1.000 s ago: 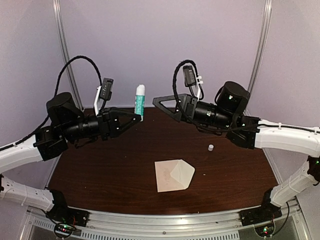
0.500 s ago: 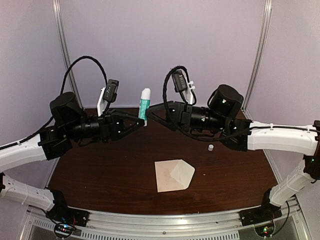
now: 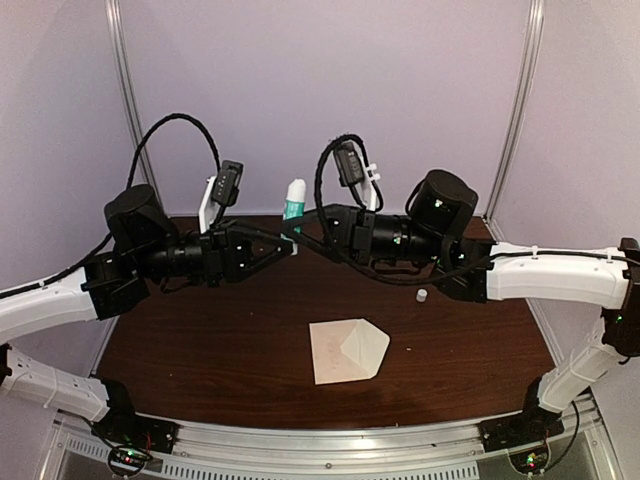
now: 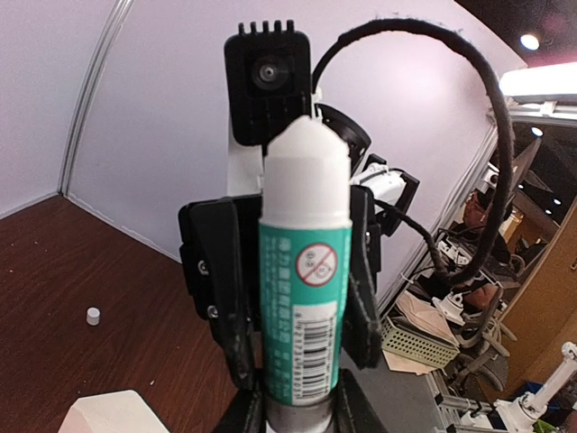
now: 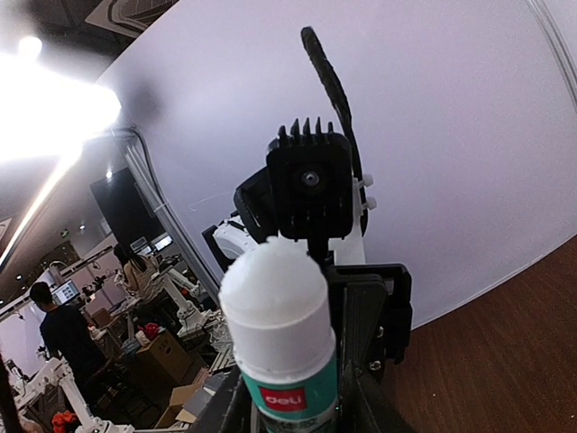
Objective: Place the letter into the envelope and seal it
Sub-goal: Pass from the left arm to the right, then pass from the right arm to the left
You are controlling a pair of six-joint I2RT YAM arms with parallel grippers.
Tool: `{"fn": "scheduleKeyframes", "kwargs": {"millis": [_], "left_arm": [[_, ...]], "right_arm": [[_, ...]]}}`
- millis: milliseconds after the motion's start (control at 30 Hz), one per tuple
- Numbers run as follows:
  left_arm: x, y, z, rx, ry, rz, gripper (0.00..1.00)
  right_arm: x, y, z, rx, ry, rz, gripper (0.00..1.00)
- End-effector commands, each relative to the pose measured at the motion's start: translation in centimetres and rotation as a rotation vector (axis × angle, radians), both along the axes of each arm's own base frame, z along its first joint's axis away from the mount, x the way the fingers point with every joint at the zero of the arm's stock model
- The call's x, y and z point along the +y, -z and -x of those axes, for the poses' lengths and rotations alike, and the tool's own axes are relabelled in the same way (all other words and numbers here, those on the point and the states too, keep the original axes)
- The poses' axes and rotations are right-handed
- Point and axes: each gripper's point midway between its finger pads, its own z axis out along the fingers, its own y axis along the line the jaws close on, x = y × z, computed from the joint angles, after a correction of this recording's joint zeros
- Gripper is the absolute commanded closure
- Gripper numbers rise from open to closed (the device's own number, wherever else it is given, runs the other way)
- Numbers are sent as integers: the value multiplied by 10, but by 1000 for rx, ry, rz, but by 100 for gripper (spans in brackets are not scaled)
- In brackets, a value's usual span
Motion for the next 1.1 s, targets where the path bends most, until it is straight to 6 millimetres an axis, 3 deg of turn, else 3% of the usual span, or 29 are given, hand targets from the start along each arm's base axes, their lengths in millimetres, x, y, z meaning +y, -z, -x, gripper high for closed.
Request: {"fn": "scheduleKeyframes", "kwargs": {"millis": [0,200,367,500,633,1067], "left_arm": [[2,-15,3,-34,13,63,100],[1,-15,0,-28,3,62,97],[9,-18,-6,-21,-63,61,51],[19,-23,-15,-11,-152,47,32],[21,-23,-18,1,-176,12,28],[-2,-24,-17,6,-79,21,27]], "right_arm": [[2,-11,7,-31,-23,-24,69],[-2,-12,5,-35,10,-25,88],[-7,-14,0,-58,55,0,91],[-9,-2,-6,-72,94,65,92],[-8,12,-3,-81,79,137,93],[-3,23,6,-97,12,198,94]]}}
